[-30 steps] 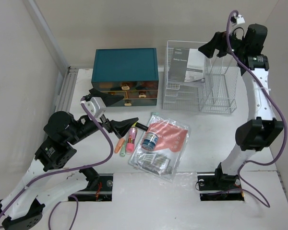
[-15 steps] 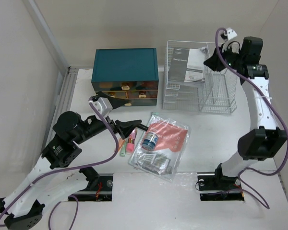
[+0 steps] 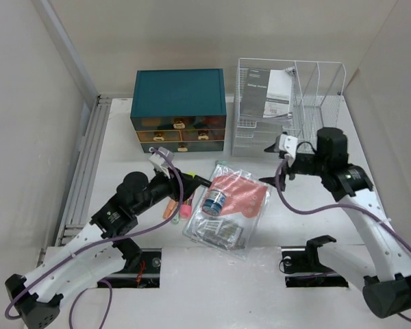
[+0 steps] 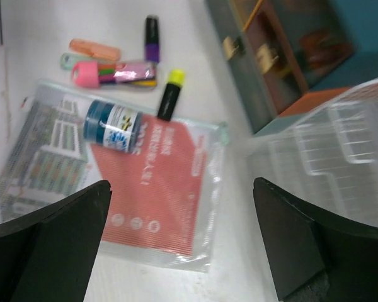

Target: Organize the desk

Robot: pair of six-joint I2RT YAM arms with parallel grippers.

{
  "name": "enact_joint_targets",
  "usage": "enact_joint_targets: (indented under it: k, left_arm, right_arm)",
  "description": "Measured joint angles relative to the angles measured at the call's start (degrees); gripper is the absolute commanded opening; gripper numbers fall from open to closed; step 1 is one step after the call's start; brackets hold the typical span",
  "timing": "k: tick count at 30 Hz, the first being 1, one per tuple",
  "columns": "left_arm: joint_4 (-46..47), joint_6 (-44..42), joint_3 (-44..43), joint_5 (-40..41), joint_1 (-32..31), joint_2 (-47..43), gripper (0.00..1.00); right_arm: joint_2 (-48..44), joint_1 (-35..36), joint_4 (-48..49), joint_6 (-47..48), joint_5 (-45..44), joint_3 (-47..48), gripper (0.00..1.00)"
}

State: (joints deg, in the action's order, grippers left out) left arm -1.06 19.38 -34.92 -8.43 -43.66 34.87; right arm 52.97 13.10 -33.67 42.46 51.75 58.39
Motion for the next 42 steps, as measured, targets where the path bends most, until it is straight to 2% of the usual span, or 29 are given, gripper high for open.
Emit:
enact_joint_targets:
  k: [6,11,15,18,21,23,24,27,28,30,31,36,42]
  left_arm:
    - [2.54,6.25,2.67,2.67,-0.22,4.59,0.42]
    - [7.54,8.31,3.58,3.87,-5.18,11.65,0.41]
    - [13.14,7.98,3.69,3.50,-11.87,20.22,0.26]
    - [16.20,7.15,3.69,1.70,-14.32,25.83,0.11]
    - [18.23,6.32,3.69,0.20,-15.26,30.03,0.10]
    - [19.30,6.05,3.69,-0.15,-15.39,31.85,0.07]
    - [19.74,6.05,3.69,-0.11,-15.47,32.63,0.07]
    - [21.79,6.23,3.69,-0.13,-15.67,35.26,0.06]
    - [22.53,6.40,3.69,-0.09,-15.85,36.24,0.06]
    - [23.85,6.73,3.69,0.09,-16.37,38.71,0.06]
    - [24.48,6.93,3.69,0.17,-16.85,40.19,0.05]
    - [25.49,8.13,3.69,2.40,-19.39,46.66,0.02]
    - [25.05,9.53,3.69,7.15,-20.52,48.43,0.01]
  right_arm:
    - [7.04,8.37,6.69,-8.68,-9.86,-8.66,0.99]
    - [11.67,9.35,9.90,-15.93,-15.80,-10.23,0.99]
    - [13.49,9.27,11.65,-20.22,-18.91,-10.23,0.99]
    - [12.57,8.07,12.26,-22.60,-19.91,-10.23,0.99]
    - [9.03,4.92,12.98,-24.37,-20.96,-10.25,0.97]
    - [5.31,2.84,14.34,-25.35,-22.18,-10.25,0.91]
    - [3.50,2.05,15.17,-25.86,-22.71,-10.25,0.77]
    - [0.02,1.40,16.83,-27.28,-24.15,-10.21,0.59]
    - [-0.39,1.42,17.20,-27.71,-24.39,-10.21,0.46]
    - [-0.31,1.42,17.51,-28.37,-24.81,-10.23,0.36]
    - [0.00,1.42,17.46,-28.79,-25.00,-10.23,0.26]
    - [1.55,1.09,17.20,-30.80,-26.45,-10.21,0.06]
    - [1.55,0.09,17.22,-32.20,-27.82,-10.21,0.00]
